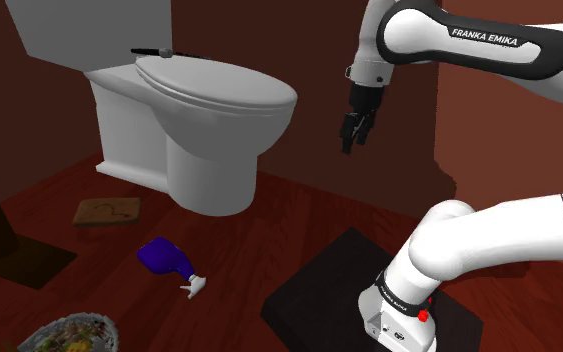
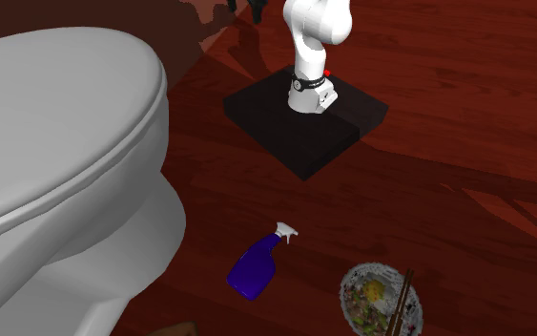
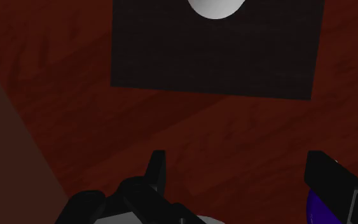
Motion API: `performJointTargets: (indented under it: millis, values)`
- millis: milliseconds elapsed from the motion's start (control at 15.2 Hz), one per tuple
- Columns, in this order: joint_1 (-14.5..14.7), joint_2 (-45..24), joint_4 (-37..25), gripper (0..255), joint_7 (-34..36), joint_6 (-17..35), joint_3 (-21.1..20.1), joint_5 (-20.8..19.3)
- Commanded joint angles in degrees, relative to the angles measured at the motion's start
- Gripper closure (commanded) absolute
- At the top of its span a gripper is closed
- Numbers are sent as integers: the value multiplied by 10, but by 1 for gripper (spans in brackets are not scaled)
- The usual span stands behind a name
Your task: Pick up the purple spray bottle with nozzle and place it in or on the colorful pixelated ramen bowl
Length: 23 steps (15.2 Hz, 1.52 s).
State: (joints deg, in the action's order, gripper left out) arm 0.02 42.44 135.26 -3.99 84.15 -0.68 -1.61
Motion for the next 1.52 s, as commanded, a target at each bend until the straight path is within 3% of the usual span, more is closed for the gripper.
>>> performJointTargets:
  millis: [0, 726, 1452]
  values:
    - [0, 0, 0, 0, 0, 0, 0, 0]
    - [36, -141, 52, 0, 53, 189, -62, 48]
    - [65, -352, 12, 0, 107, 358, -120, 57]
